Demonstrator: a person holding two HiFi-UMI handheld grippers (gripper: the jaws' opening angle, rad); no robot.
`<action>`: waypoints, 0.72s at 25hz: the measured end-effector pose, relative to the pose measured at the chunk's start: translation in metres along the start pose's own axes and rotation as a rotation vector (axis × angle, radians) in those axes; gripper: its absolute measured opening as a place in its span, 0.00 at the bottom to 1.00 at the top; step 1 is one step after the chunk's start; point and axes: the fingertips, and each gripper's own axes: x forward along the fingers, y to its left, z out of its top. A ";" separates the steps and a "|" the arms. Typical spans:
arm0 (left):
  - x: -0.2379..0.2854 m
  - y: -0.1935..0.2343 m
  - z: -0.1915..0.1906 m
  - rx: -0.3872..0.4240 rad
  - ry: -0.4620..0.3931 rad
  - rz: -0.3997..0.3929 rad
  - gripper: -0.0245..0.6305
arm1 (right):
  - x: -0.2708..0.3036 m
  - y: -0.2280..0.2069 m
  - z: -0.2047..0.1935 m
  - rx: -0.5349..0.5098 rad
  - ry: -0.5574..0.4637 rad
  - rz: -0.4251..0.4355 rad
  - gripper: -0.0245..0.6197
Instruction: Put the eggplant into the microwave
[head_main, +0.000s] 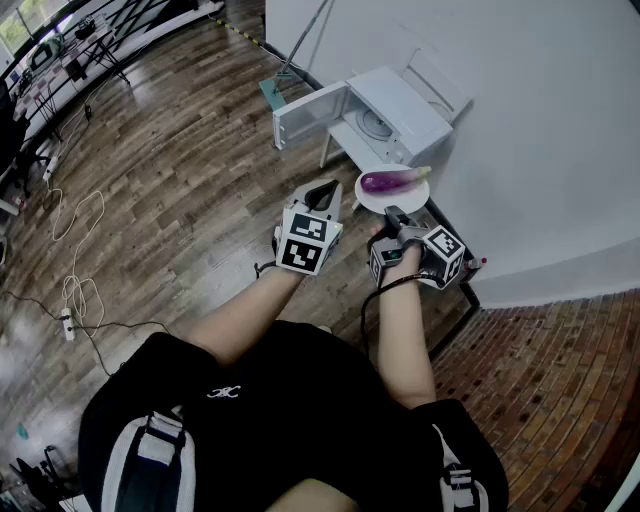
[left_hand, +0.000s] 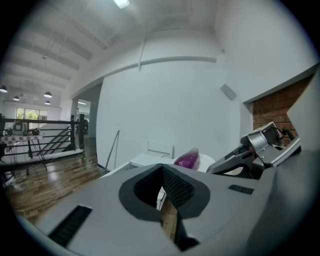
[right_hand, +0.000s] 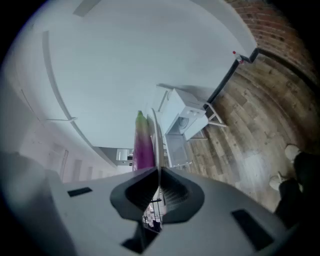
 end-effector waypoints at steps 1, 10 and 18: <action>0.002 -0.003 -0.001 -0.011 -0.002 0.002 0.04 | -0.001 -0.001 0.003 -0.001 0.005 0.005 0.08; 0.005 -0.024 0.005 -0.008 -0.023 0.033 0.04 | -0.010 -0.007 0.019 -0.005 0.030 0.026 0.08; 0.022 -0.061 -0.003 -0.047 -0.007 0.030 0.04 | -0.020 -0.016 0.046 -0.025 0.064 0.030 0.08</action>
